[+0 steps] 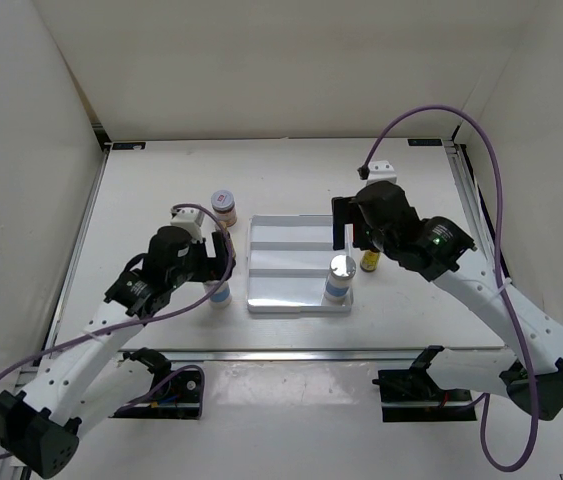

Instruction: Organize the condiment bottles

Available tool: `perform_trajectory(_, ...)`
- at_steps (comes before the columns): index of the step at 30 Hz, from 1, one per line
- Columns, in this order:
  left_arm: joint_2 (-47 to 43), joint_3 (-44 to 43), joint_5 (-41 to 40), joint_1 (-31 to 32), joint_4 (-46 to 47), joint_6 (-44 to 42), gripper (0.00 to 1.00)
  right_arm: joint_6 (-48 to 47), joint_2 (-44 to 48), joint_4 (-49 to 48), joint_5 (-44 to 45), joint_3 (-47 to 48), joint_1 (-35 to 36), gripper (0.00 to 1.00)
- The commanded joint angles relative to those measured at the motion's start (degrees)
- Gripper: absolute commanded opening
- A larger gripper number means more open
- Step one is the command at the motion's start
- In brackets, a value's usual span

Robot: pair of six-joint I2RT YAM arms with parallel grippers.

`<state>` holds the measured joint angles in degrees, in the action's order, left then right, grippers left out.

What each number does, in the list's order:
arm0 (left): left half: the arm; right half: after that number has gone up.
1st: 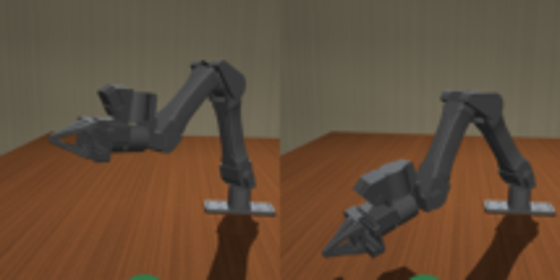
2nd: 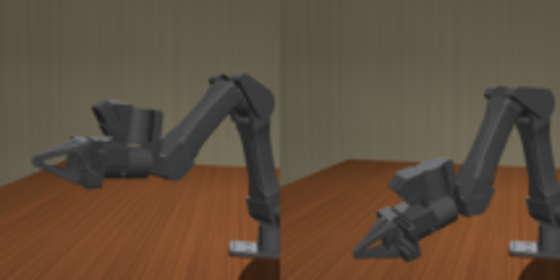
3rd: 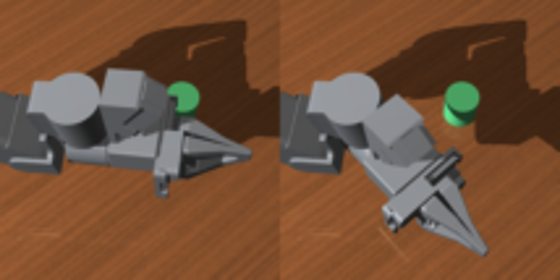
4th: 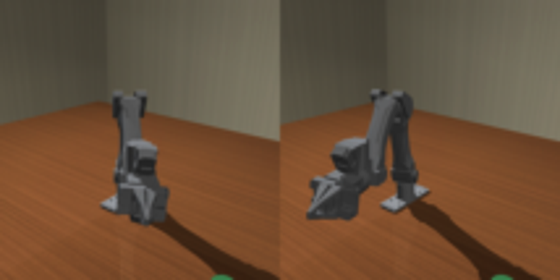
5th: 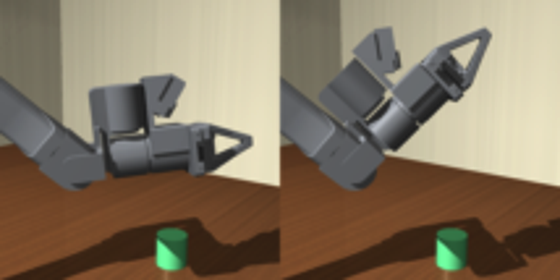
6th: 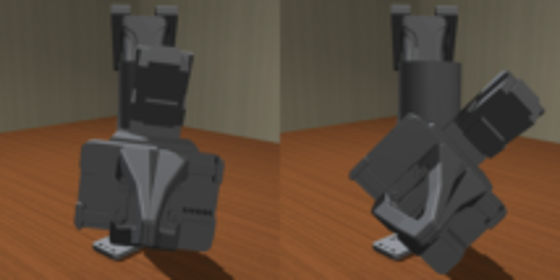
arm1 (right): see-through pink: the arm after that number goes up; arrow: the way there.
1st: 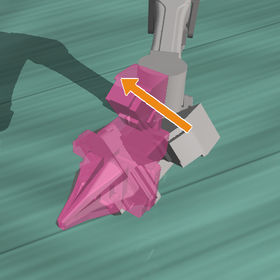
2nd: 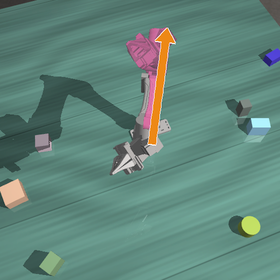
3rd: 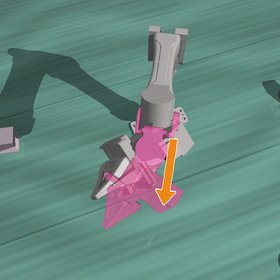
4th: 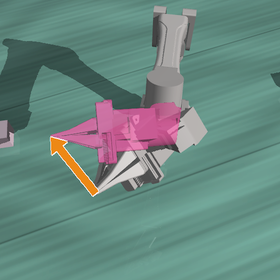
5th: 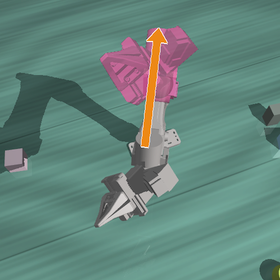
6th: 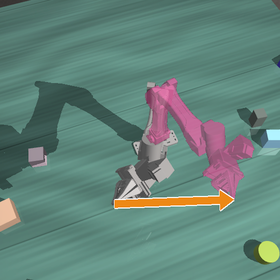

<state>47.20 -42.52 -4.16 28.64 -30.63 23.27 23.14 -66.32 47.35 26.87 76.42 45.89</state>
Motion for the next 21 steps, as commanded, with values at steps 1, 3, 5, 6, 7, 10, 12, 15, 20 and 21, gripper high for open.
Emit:
perform_trajectory(1,1.57,-0.37,-2.51,1.93,0.05,0.02,1.00,-0.11,1.29,-1.21,0.37,-0.40,0.25,1.00)
perform_trajectory(3,2.11,-0.37,-3.65,2.65,0.57,0.02,1.00,-0.11,1.29,-0.69,0.37,-0.40,0.25,1.00)
perform_trajectory(5,2.90,-0.37,-3.66,3.17,1.10,0.02,1.00,-0.72,1.81,-0.68,0.37,-0.40,0.25,1.00)
perform_trajectory(6,3.59,-0.37,-3.66,3.17,1.10,0.02,1.00,-0.72,1.81,-0.68,0.90,-0.40,0.25,1.00)
perform_trajectory(7,4.38,-0.37,-4.27,3.17,1.10,0.02,1.00,-1.25,1.81,-0.68,0.90,-0.40,0.25,1.00)
perform_trajectory(10,5.97,-0.37,-4.89,3.17,1.10,0.02,1.00,-1.25,1.81,-0.68,0.90,-0.40,0.25,1.00)
perform_trajectory(12,6.50,-0.37,-6.38,3.70,-0.04,1.42,1.00,-1.25,1.81,-0.68,0.90,-0.40,0.25,1.00)
perform_trajectory(15,7.02,-0.37,-7.17,3.70,-0.57,2.66,0.98,-1.25,1.81,-0.68,1.42,-0.92,0.25,1.00)
perform_trajectory(20,8.08,0.16,-7.70,3.70,-1.27,3.28,0.85,-1.78,1.81,-0.68,1.43,-1.97,0.25,1.00)
perform_trajectory(21,8.08,0.16,-7.70,3.70,-1.27,3.28,0.82,-1.78,1.81,-0.68,1.43,-1.98,0.25,1.00)
